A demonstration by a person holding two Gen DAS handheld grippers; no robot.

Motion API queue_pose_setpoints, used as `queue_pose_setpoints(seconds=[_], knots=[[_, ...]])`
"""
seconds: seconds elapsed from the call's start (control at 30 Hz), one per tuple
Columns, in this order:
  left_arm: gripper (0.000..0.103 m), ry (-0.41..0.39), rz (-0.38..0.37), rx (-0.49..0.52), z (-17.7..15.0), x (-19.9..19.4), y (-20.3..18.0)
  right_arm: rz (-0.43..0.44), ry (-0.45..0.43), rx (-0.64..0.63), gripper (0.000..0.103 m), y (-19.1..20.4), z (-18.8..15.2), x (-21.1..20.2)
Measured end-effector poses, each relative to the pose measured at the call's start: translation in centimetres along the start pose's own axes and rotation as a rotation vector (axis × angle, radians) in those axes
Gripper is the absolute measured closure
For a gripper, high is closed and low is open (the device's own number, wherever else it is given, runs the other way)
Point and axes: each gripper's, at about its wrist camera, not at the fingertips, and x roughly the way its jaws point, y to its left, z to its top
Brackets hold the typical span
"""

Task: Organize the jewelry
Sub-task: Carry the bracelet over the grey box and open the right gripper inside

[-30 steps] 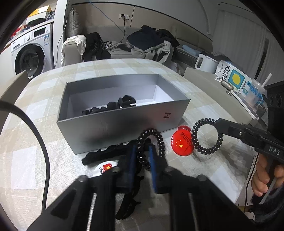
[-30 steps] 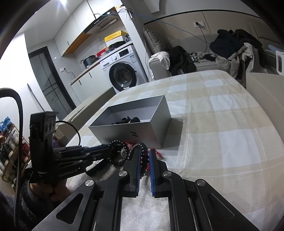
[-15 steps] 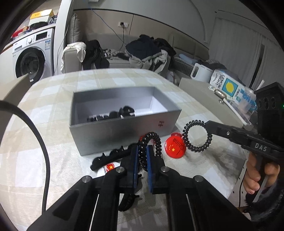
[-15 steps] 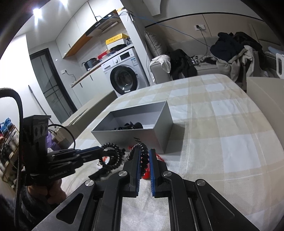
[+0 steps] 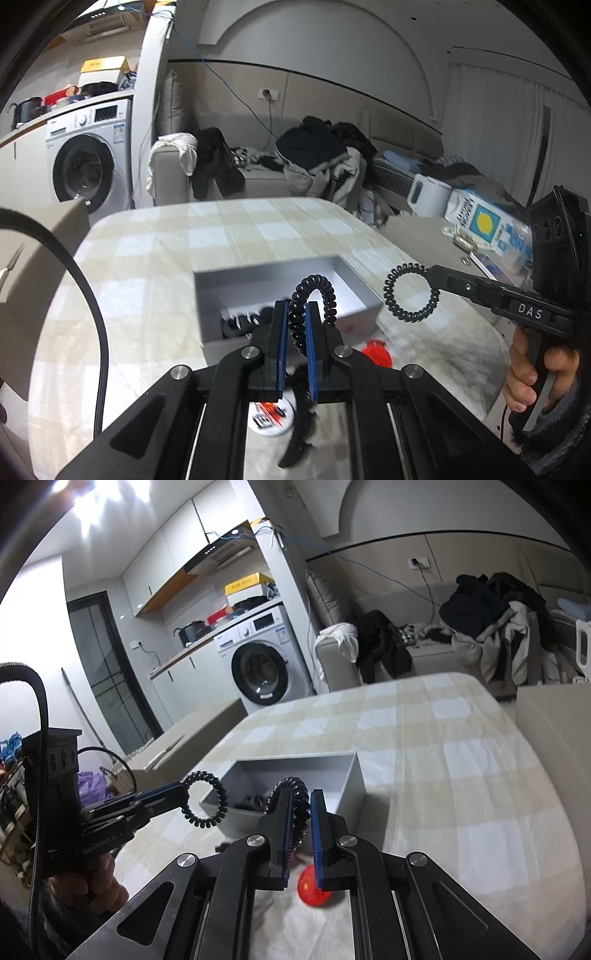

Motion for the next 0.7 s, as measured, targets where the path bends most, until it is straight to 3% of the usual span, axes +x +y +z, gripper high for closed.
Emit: queue_pose_setpoints(seconds=[0.7], knots=[[0.098,-0.040,0.087,-0.026,1.7,2.2,2.1,0.005,0.007,0.016,0.095,0.6,2.9,4.6]])
